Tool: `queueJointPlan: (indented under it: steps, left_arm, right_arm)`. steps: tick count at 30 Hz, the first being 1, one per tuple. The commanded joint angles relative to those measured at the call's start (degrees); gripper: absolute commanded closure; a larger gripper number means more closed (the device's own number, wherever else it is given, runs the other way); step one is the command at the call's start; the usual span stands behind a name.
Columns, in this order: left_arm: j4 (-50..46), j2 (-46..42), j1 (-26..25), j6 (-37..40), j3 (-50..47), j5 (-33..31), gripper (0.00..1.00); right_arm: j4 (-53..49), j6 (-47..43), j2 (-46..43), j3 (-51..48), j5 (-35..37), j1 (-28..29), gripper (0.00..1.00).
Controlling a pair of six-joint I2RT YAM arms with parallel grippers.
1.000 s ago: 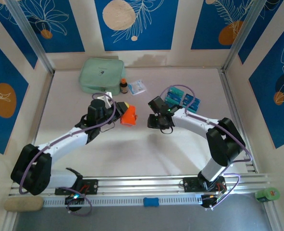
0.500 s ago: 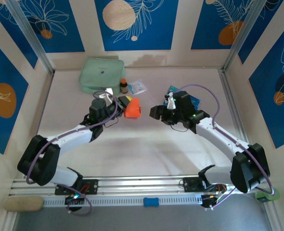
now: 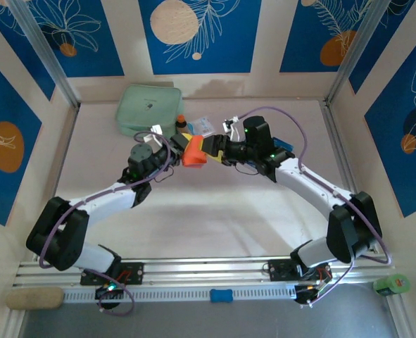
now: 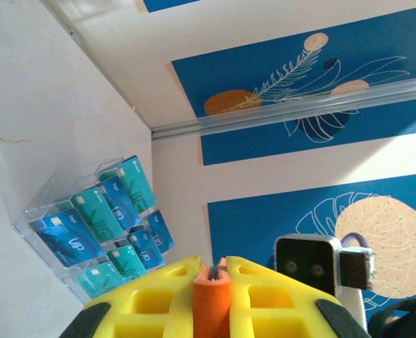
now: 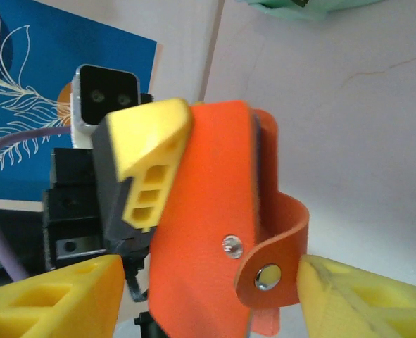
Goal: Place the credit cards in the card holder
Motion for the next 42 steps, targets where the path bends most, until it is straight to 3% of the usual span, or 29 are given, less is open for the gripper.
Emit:
queueJointPlan:
  steps: [1,10,42]
  left_arm:
    - [5.23,0.13,-0.39,-2.04,1.48,-1.26,1.0]
    - [8.76,1.01,-0.48,-4.23,2.08,-2.23,1.0]
    - [15.95,3.62,-2.39,-8.26,4.55,-4.33,1.0]
  right_arm:
    - [4.56,2.39,1.22,-1.23,-1.6,-0.44,0.4]
    - [13.4,7.01,-1.27,-8.94,-2.04,-3.25,0.54]
    - [33.92,20.62,2.16,-12.48,-10.01,-3.66,0.67]
